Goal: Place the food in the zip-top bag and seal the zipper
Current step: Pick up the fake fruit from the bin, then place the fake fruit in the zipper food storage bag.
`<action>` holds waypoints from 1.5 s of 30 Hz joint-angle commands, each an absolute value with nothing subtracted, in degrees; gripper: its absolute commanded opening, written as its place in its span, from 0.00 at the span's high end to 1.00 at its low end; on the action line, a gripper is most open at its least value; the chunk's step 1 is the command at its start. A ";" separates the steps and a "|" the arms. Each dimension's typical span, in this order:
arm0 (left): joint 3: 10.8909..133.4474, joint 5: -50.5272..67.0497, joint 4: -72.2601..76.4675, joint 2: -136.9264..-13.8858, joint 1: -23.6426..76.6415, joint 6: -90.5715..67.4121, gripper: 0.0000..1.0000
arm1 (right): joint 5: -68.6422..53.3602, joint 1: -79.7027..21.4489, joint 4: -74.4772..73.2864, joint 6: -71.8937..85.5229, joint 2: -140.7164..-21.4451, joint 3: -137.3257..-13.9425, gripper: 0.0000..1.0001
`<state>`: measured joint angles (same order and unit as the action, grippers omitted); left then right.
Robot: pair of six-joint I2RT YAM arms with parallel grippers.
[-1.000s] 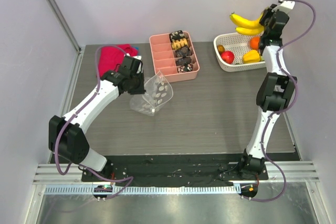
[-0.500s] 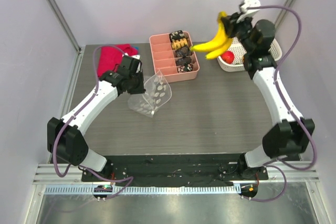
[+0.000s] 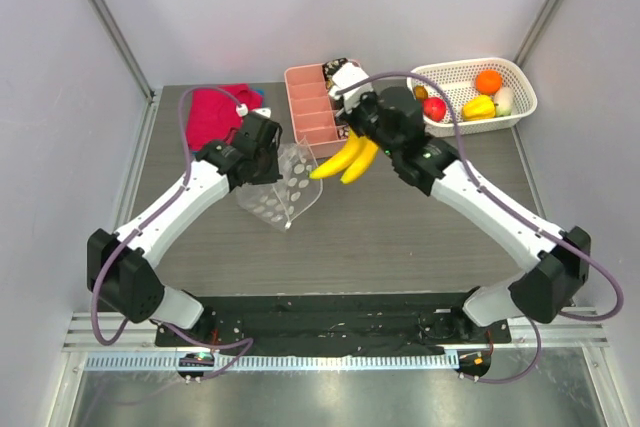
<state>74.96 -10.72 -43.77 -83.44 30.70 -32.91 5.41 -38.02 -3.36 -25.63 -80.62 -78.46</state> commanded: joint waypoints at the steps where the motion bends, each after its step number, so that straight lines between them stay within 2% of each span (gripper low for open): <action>1: 75.06 -18.89 -46.49 -79.89 32.61 -34.98 0.99 | 19.32 -43.84 -7.29 -25.76 -83.75 -84.19 0.99; 9: 77.34 -19.15 -47.73 -79.98 33.05 -39.63 1.00 | 29.87 -47.90 -8.61 -24.88 -91.75 -87.27 0.99; 14: 77.43 -20.13 -47.55 -82.34 33.31 -42.62 1.00 | 40.22 -47.99 -13.36 -19.43 -98.34 -96.31 0.99; 19: 79.36 -20.13 -48.08 -85.34 33.31 -45.08 1.00 | 44.82 -48.16 -13.53 -17.58 -102.83 -99.57 0.99; 32: 81.74 -18.37 -48.52 -87.19 33.31 -49.65 1.00 | 59.23 -51.59 -6.95 -19.86 -109.41 -98.17 0.99; 38: 79.38 -10.12 -47.82 -86.40 31.38 -54.49 1.00 | 64.42 -51.77 -11.06 -12.16 -113.02 -106.51 0.99; 45: 76.12 -4.84 -44.65 -83.85 28.30 -60.64 1.00 | 64.78 -52.56 -15.64 -3.80 -112.77 -108.46 0.99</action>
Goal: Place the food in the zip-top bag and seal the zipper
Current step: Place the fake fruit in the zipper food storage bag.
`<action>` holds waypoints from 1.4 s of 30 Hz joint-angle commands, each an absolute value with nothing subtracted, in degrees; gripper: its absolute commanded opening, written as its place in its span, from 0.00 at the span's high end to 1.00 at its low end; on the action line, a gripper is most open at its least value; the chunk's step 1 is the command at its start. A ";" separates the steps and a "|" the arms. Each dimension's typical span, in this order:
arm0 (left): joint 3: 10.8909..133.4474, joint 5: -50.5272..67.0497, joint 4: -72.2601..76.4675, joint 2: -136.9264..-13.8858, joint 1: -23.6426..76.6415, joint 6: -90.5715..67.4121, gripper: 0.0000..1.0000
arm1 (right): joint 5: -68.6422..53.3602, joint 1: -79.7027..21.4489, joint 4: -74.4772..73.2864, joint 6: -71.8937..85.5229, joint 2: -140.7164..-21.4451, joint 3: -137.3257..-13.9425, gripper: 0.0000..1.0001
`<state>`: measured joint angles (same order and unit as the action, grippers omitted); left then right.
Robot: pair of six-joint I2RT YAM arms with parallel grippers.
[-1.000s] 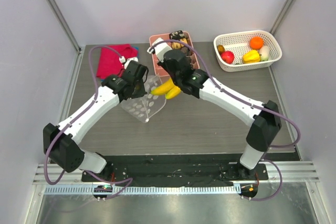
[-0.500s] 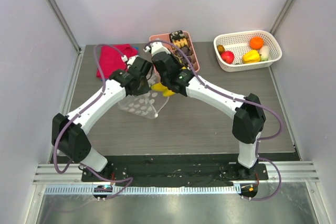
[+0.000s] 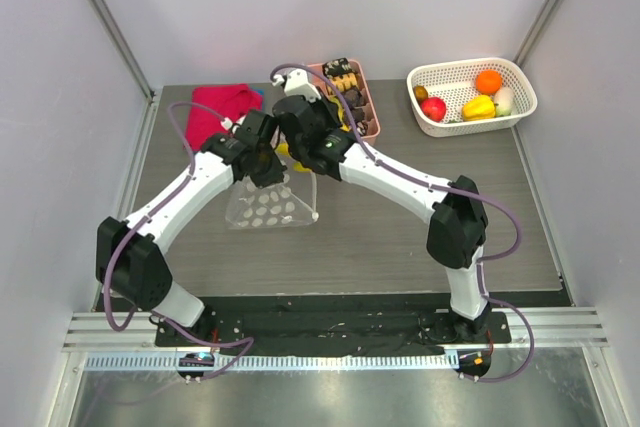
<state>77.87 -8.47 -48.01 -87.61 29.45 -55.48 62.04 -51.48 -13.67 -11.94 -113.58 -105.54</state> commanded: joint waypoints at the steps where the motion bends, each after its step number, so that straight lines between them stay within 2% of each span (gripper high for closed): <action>1: 75.50 -4.40 -43.95 -83.33 28.13 -62.21 1.00 | 64.51 -52.47 -17.91 -2.39 -112.59 -108.98 0.99; 8: 69.00 3.33 -37.54 -79.99 24.88 -66.09 1.00 | 61.96 -52.56 -22.68 4.13 -109.61 -105.30 0.99; 13: 65.13 7.99 -30.95 -77.35 23.55 -68.37 1.00 | 65.46 -52.47 -20.57 3.16 -110.56 -102.57 0.99; 17: 63.46 7.47 -28.13 -75.94 23.64 -70.58 1.00 | 71.78 -52.65 -20.48 2.90 -114.16 -104.41 0.99; 24: 60.21 8.08 -23.39 -74.09 23.55 -71.80 1.00 | 72.33 -52.73 -20.13 1.14 -116.28 -106.61 0.99; 27: 58.54 11.76 -17.42 -73.83 23.55 -74.08 1.00 | 72.77 -52.65 -21.53 7.27 -115.49 -107.49 0.99; 32: 55.20 13.54 -12.22 -74.36 23.55 -76.38 1.00 | 69.79 -52.91 -22.49 11.77 -113.64 -110.21 0.99; 37: 54.23 13.45 -6.87 -74.53 23.55 -79.10 1.00 | 63.40 -53.61 -32.85 18.88 -113.91 -113.46 0.99; 42: 53.79 11.17 -3.34 -73.83 23.55 -79.80 1.00 | 59.59 -53.79 -36.83 26.54 -112.68 -109.96 0.99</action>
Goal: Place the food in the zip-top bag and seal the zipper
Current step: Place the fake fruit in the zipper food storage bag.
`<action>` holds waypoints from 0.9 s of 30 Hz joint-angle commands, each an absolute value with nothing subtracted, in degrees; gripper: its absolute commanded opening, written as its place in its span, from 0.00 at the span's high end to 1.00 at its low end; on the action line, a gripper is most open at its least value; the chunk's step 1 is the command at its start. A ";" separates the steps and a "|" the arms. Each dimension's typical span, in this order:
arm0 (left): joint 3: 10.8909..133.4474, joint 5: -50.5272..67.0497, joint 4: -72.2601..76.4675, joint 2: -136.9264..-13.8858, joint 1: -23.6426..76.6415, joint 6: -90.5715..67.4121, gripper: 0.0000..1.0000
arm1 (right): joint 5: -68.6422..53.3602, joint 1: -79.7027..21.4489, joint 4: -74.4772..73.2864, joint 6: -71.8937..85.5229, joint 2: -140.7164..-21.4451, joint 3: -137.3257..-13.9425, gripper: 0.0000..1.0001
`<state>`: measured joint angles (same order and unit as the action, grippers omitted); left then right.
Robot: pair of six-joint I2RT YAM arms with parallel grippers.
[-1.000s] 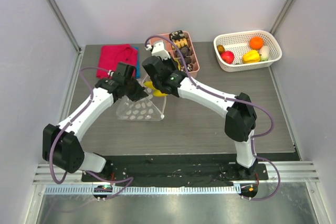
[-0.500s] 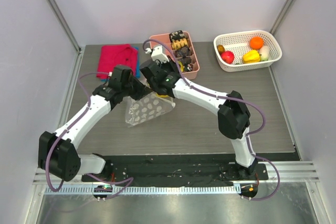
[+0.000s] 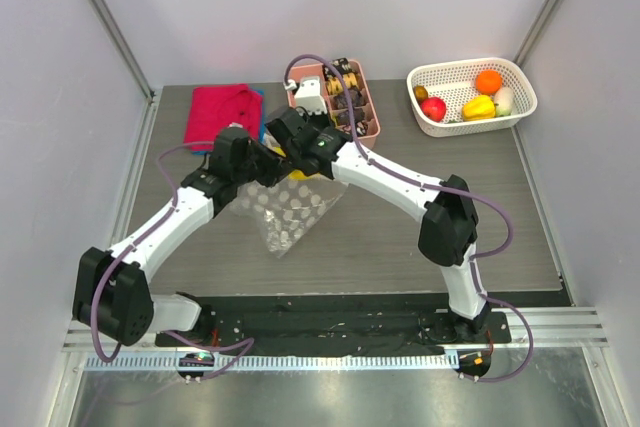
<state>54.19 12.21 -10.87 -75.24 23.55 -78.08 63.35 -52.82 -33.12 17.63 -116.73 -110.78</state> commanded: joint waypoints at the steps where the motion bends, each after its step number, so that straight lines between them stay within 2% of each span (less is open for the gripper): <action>1: 53.35 10.99 -3.08 -73.39 23.47 -79.89 1.00 | 59.68 -53.79 -36.83 26.98 -112.76 -109.78 0.99; 8: 52.82 9.85 -0.26 -73.04 22.24 -79.63 1.00 | 50.90 -53.79 -35.96 29.45 -109.08 -110.22 0.99; 13: 51.95 6.68 -0.62 -71.63 22.15 -77.70 1.00 | 53.43 -53.88 -35.33 25.33 -107.93 -110.92 0.99; 15: 52.03 7.12 -0.61 -72.42 22.24 -77.52 1.00 | 53.52 -54.75 -30.61 20.59 -106.97 -107.35 0.99; 16: 52.47 7.38 -0.79 -72.60 22.41 -77.35 1.00 | 54.48 -56.58 -26.58 12.74 -105.92 -104.36 0.99; 17: 52.82 7.99 -0.70 -72.86 22.41 -77.00 1.00 | 55.71 -57.47 -16.97 9.00 -103.65 -97.71 0.99; 20: 53.96 8.52 -0.27 -72.78 22.94 -75.33 1.00 | 60.89 -59.76 -3.03 -4.29 -102.04 -89.93 0.99; 27: 51.95 7.65 2.29 -70.40 22.94 -72.60 1.00 | 63.28 -59.07 -2.99 -7.73 -102.83 -89.73 0.99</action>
<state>52.05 9.96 -3.38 -72.44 23.35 -75.07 62.33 -58.72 -9.98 -2.15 -104.64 -88.47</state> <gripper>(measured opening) 0.003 0.203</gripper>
